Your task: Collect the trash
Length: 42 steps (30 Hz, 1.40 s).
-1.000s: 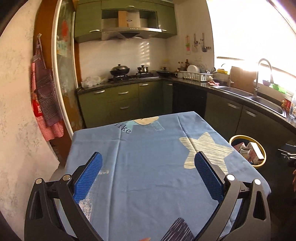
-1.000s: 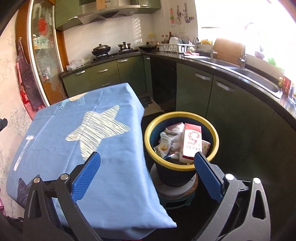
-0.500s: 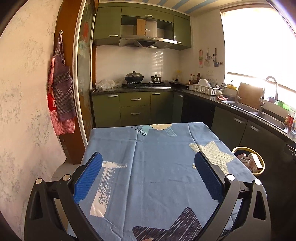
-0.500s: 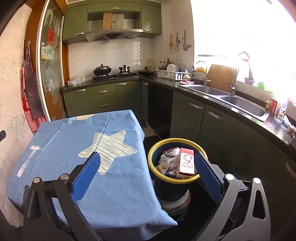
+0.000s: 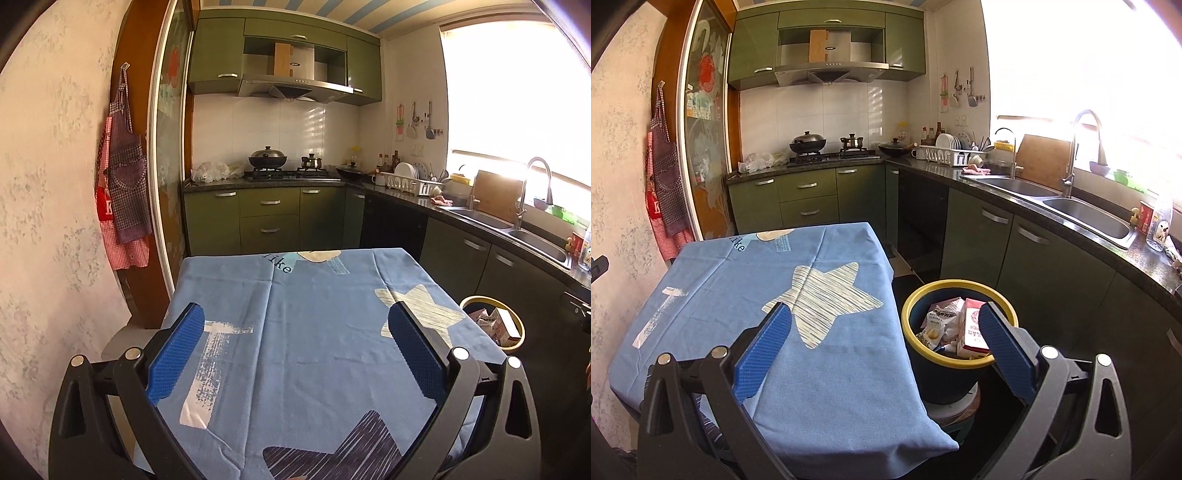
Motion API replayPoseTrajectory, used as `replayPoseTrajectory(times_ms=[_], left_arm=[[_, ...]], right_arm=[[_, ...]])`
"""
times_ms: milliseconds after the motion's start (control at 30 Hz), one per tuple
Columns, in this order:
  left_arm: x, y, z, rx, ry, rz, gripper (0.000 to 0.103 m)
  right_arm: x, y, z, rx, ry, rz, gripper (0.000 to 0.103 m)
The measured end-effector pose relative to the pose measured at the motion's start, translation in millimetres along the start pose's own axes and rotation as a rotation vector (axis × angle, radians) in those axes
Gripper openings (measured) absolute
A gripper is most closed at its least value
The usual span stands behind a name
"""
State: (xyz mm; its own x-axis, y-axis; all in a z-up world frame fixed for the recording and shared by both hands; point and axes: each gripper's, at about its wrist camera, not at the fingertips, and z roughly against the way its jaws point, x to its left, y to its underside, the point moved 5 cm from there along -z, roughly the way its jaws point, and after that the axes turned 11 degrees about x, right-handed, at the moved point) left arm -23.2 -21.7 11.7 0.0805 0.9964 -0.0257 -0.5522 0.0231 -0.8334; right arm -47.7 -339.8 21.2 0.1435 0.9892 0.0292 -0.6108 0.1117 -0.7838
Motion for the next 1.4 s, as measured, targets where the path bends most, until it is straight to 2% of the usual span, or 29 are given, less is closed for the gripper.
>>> replayPoseTrajectory(times_ms=[1400], left_arm=[[-10,2,-13,0.022,0.022,-0.026,0.098]], right_arm=[[-6,4,-8,0.004,0.001,-0.018,0.096]])
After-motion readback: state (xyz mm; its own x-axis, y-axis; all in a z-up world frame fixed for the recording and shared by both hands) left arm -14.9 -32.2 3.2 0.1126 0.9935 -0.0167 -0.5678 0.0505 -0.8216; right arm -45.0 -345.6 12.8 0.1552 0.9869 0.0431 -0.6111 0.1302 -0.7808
